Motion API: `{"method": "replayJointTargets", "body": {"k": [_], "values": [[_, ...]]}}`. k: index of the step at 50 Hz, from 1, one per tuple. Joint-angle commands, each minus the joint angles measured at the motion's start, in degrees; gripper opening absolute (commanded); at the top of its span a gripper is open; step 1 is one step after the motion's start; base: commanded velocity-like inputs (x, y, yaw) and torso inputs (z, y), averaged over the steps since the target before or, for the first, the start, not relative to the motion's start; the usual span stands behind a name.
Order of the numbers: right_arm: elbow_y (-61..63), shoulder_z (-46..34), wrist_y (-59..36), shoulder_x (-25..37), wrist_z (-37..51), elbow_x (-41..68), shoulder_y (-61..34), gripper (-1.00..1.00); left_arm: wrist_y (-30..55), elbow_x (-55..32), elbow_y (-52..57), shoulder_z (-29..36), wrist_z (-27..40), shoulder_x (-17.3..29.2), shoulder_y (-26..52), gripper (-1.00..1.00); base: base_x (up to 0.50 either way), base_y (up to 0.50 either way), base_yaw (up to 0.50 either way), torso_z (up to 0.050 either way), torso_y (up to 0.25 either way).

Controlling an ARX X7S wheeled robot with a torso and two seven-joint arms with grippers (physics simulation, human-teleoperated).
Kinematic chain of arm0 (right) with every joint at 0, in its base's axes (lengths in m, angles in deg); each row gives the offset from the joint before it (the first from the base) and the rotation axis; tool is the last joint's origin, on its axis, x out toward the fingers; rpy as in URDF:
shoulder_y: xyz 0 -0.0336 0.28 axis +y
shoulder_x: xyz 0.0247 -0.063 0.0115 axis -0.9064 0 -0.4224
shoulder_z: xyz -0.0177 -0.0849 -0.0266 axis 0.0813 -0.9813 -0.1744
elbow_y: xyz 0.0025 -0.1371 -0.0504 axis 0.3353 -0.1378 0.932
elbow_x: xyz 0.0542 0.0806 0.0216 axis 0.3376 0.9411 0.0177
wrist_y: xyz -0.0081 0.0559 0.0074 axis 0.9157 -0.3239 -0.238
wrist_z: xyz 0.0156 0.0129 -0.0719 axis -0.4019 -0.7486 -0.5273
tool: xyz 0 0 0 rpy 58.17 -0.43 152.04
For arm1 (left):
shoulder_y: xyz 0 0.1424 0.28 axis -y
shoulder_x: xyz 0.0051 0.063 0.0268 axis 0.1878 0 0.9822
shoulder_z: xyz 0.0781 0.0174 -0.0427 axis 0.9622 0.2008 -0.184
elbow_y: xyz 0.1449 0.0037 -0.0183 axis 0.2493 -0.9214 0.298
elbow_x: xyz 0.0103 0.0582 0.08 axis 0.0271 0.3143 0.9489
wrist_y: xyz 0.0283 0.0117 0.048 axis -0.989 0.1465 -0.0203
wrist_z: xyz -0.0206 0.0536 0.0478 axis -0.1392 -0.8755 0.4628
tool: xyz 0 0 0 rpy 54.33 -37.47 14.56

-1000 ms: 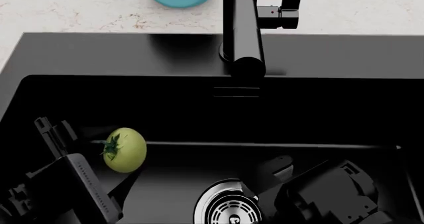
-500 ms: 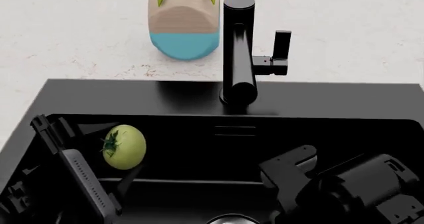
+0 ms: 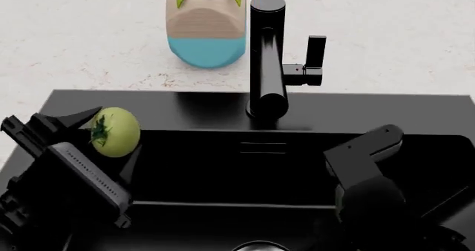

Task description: Pick the vegetables from the sink and place them on the cutting board.

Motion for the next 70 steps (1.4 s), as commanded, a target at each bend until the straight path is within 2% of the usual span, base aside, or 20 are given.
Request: {"method": "replayJointTargets", "body": {"k": [1, 12, 18, 19, 20, 36, 44, 46, 48, 59, 70], "values": [[15.0, 9.7, 14.9, 7.7, 8.9, -4.4, 7.4, -1.00, 5.0, -4.2, 8.0, -8.4, 7.6, -3.5, -4.6, -1.00, 0.04, 0.00, 0.00, 0.000, 0.000], [22.9, 11.5, 34.8, 11.3, 12.7, -15.4, 20.9, -1.00, 3.8, -4.1, 15.9, -10.1, 14.0, -5.3, -12.2, -1.00, 0.04, 0.00, 0.00, 0.000, 0.000], [25.0, 10.5, 42.1, 12.3, 14.7, -22.1, 27.0, -1.00, -3.6, -3.3, 14.5, -10.8, 16.3, -6.4, -16.6, -1.00, 0.04, 0.00, 0.00, 0.000, 0.000], [30.8, 11.0, 48.4, 14.4, 20.0, -26.1, 32.6, -1.00, -4.9, -2.6, 19.2, -11.0, 17.6, -5.5, -19.9, -1.00, -0.50, 0.07, 0.00, 0.000, 0.000], [31.5, 11.3, 48.9, 14.7, 20.5, -25.9, 33.0, -1.00, -4.8, -2.7, 19.8, -11.2, 17.7, -5.3, -20.3, -1.00, -0.50, 0.04, 0.00, 0.000, 0.000], [35.1, 11.7, 49.1, 16.8, 22.0, -25.8, 33.8, -1.00, -4.9, -3.1, 18.7, -11.7, 18.0, -5.7, -19.1, -1.00, -0.50, 0.00, 0.00, 0.000, 0.000], [34.7, 11.8, 49.4, 15.5, 20.9, -26.9, 32.8, -1.00, -8.7, -2.8, 10.6, -11.1, 18.2, -9.3, -15.8, -1.00, -0.50, 0.00, 0.00, 0.000, 0.000], [35.1, 11.8, 48.9, 15.2, 21.1, -27.6, 32.0, -1.00, -7.1, -4.2, 8.8, -12.2, 18.9, -10.5, -14.5, -1.00, -0.01, 0.00, 0.00, 0.000, 0.000], [35.7, 11.2, 45.1, 14.6, 22.9, -27.6, 30.3, -1.00, -7.0, -3.7, 8.5, -11.5, 18.7, -10.6, -14.1, -1.00, 0.00, 0.00, 0.00, 0.000, 0.000], [38.2, 11.5, 42.9, 12.9, 24.6, -27.1, 28.2, -1.00, -4.5, -3.4, 16.3, -11.5, 19.7, -8.4, -17.0, -1.00, 0.00, -0.36, 0.00, 0.000, 0.000], [42.0, 13.2, 43.9, 15.0, 28.0, -26.4, 29.0, -1.00, -1.6, -3.9, 23.7, -11.8, 21.0, -7.6, -18.5, -1.00, 0.00, -0.50, 0.00, 0.000, 0.000]]}}
